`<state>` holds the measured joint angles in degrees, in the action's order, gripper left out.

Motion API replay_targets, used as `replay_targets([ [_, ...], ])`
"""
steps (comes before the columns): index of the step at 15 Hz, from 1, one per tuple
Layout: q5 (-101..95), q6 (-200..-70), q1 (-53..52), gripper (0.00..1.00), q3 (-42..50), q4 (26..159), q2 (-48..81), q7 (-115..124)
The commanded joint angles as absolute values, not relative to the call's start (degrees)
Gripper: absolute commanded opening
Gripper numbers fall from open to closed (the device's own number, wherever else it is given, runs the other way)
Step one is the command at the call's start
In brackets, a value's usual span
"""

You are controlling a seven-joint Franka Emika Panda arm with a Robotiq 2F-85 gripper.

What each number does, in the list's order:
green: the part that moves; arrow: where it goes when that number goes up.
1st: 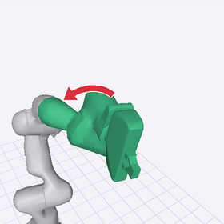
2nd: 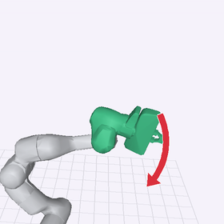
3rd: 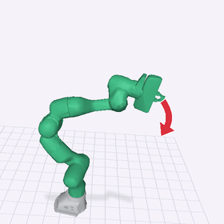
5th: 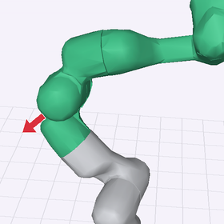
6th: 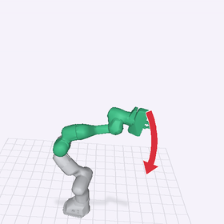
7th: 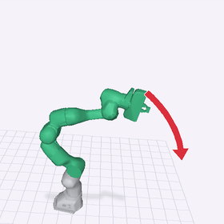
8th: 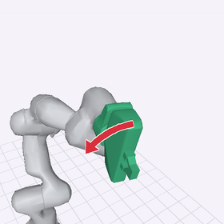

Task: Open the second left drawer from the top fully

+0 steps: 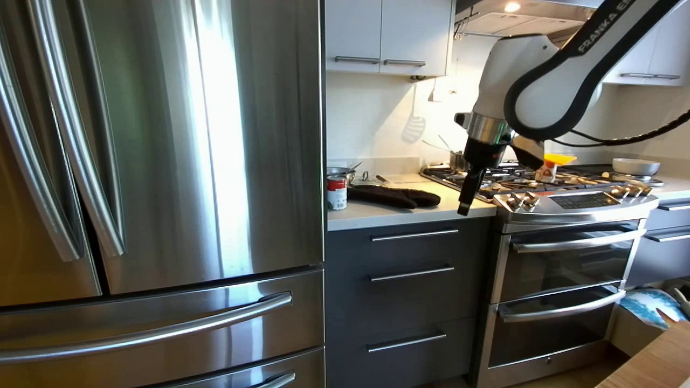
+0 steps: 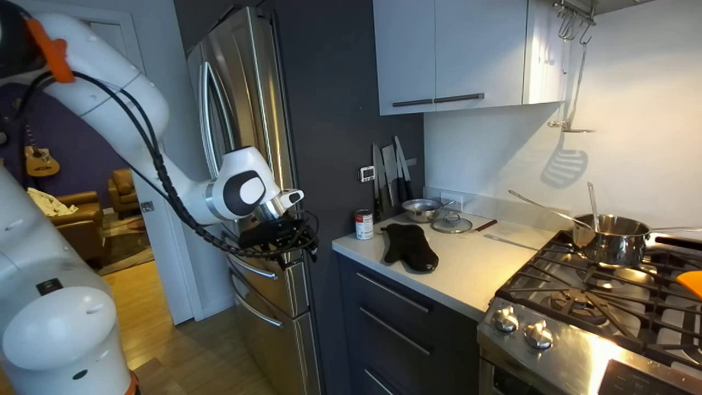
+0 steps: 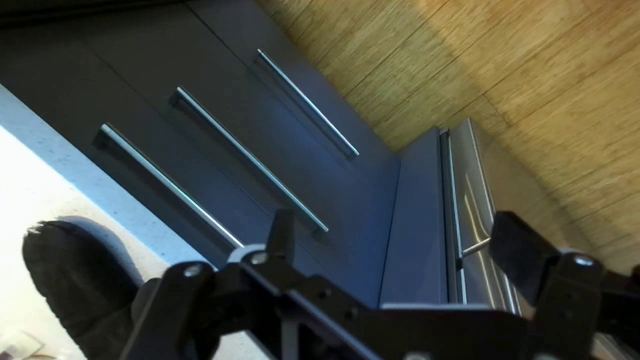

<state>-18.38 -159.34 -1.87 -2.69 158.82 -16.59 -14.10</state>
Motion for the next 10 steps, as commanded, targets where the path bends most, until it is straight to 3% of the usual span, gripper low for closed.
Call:
replay_targets([
  [1, -29.70, -171.16, 3.70, 1.00, -3.05, 158.83, -6.54, -15.46],
  [6, -53.46, -179.13, 13.11, 1.00, -2.52, 155.49, -0.61, -9.59],
  [7, -46.98, -177.72, 10.84, 1.00, -2.78, 157.16, -2.37, -12.06],
  [10, -51.33, -178.36, 12.84, 1.00, -2.49, 155.88, -1.24, -11.17],
])
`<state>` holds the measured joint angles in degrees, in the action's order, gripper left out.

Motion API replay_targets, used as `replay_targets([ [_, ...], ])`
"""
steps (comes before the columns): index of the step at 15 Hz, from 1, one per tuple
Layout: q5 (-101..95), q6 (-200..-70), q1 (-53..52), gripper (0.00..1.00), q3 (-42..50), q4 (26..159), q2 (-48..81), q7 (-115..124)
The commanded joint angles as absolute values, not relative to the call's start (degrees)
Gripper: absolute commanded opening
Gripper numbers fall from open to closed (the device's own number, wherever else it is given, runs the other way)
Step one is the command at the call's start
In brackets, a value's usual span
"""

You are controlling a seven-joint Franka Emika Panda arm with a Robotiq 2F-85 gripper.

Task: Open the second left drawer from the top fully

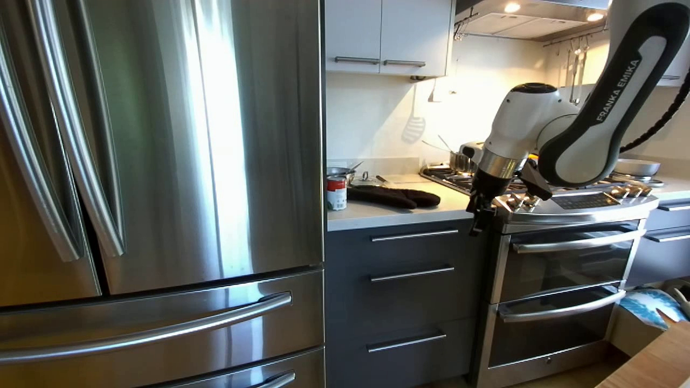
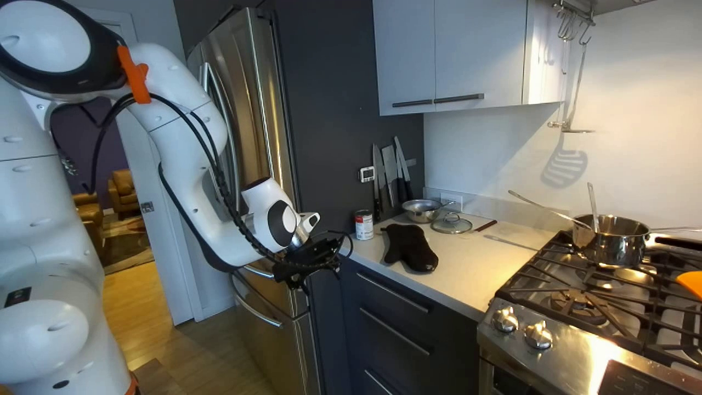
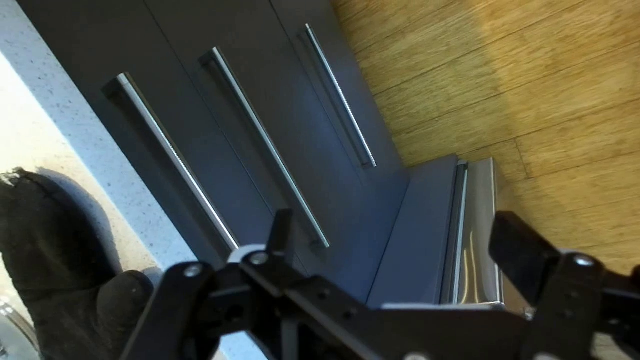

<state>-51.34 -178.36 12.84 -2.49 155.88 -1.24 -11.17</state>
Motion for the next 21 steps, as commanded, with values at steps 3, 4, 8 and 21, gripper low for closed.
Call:
replay_targets([
  [3, -51.44, -178.37, 12.80, 1.00, -2.65, 155.82, -1.23, -11.17],
  [4, -51.45, -178.37, 12.80, 1.00, -2.65, 155.82, -1.23, -11.17],
  [8, -56.90, -178.15, 12.80, 1.00, -3.24, 152.46, 2.53, -8.42],
  [21, -106.30, -160.08, 3.11, 1.00, -4.56, 133.12, 27.32, 38.21],
])
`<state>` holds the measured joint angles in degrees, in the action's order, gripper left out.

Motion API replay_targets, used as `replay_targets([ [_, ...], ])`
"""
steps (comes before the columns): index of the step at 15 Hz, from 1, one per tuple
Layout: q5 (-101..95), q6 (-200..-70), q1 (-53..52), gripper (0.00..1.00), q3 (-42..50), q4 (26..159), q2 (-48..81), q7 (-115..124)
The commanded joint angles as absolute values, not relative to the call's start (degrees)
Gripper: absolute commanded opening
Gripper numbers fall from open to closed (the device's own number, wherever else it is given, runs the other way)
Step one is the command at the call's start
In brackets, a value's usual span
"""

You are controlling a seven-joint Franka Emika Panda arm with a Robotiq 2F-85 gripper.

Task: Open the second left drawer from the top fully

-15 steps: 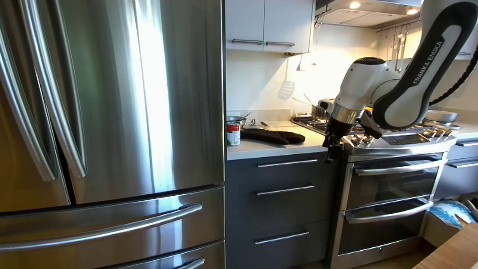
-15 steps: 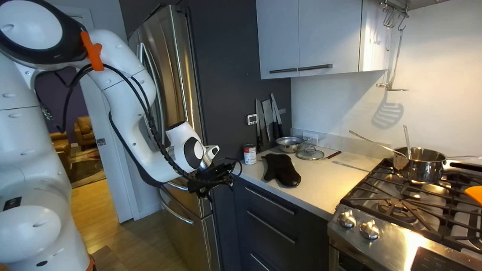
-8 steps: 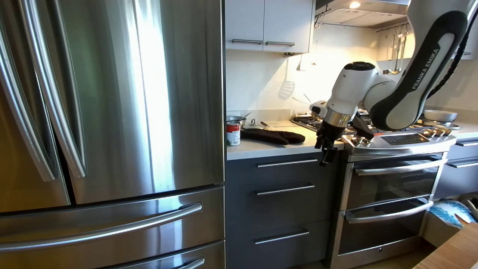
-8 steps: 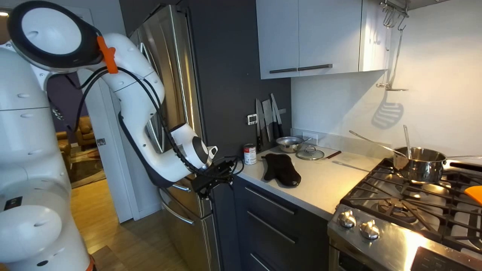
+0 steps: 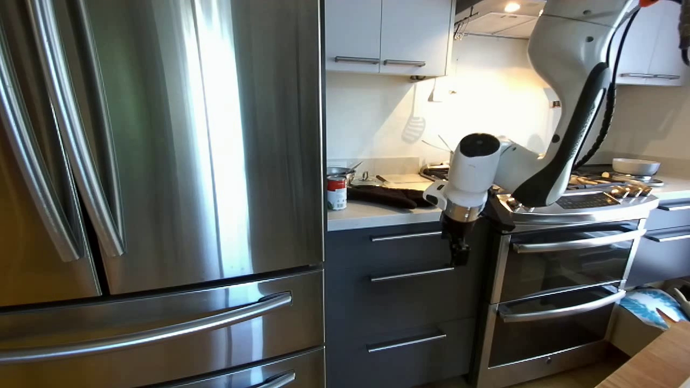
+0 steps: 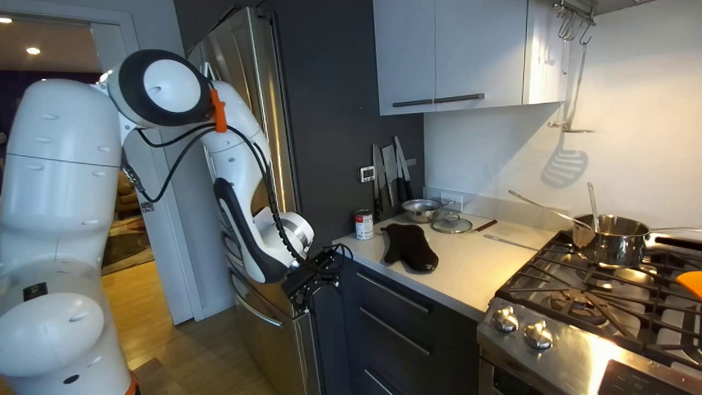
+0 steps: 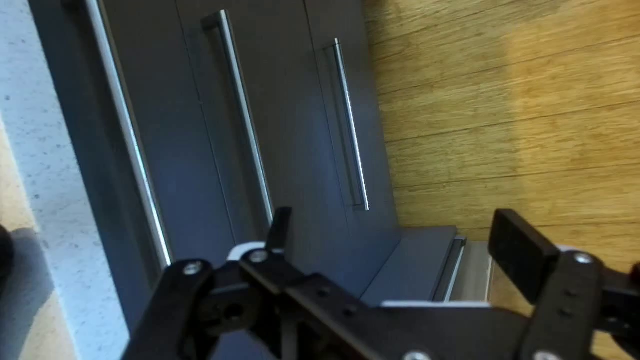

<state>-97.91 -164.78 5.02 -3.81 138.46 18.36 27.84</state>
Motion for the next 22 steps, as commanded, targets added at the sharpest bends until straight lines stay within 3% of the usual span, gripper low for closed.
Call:
replay_targets([
  [1, -108.93, -158.82, 2.81, 1.00, -4.96, 131.59, 30.51, 41.54],
  [7, -131.49, -156.32, 4.95, 1.00, -8.07, 119.50, 46.15, 60.32],
  [13, -148.56, -145.86, 9.24, 1.00, -12.11, 112.24, 54.65, 67.12],
  [22, -143.94, -143.54, 7.34, 1.00, -13.67, 108.89, 55.21, 64.04],
])
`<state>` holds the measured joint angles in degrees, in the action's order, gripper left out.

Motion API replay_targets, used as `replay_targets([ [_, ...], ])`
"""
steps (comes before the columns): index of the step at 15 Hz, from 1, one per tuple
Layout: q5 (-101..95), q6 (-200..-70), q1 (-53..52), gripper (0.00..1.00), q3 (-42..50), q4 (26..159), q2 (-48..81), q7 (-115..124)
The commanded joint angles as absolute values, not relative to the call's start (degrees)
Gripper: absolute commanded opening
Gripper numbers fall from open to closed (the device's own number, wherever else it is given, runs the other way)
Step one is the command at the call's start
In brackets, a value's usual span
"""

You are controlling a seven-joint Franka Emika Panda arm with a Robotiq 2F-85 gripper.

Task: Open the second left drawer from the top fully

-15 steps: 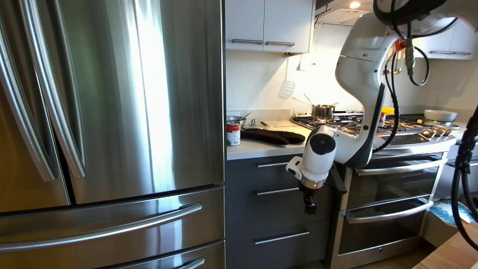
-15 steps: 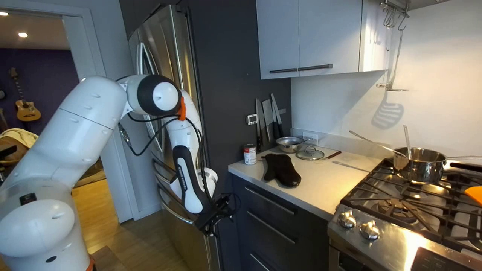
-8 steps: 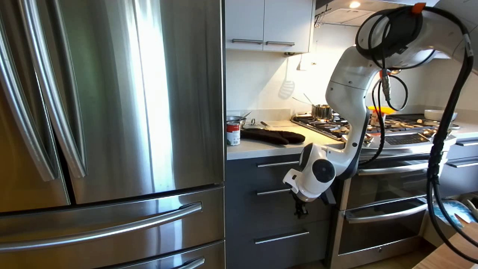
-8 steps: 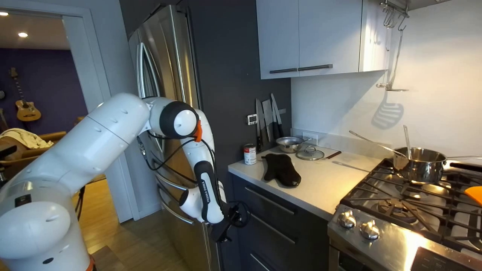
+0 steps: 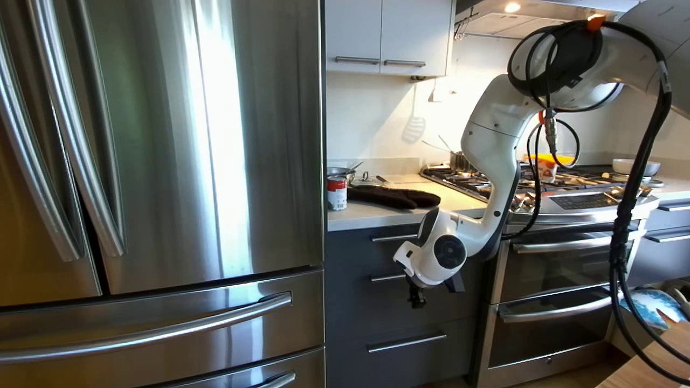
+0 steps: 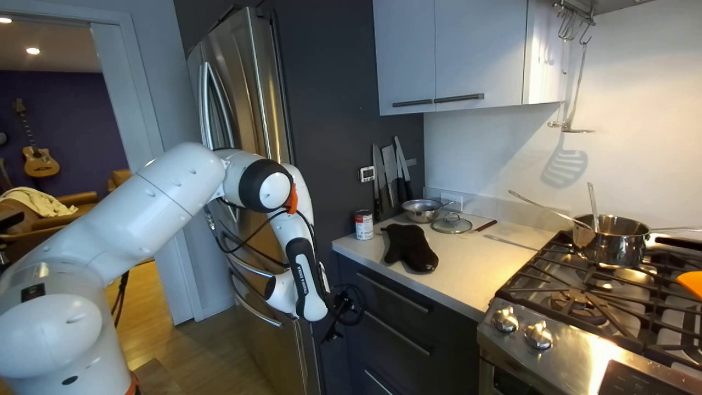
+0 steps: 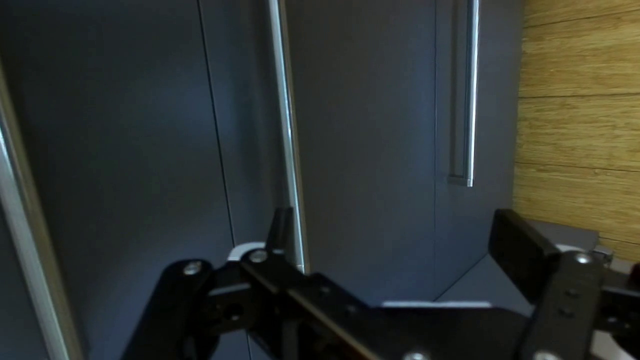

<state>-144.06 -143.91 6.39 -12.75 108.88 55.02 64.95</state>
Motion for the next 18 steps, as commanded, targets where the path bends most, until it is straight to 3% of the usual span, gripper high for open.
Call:
replay_targets([
  [1, -143.94, -142.37, 7.08, 1.00, -13.82, 107.76, 56.08, 64.50],
  [18, -143.69, -141.88, 7.02, 1.00, -11.37, 92.19, 67.57, 62.08],
])
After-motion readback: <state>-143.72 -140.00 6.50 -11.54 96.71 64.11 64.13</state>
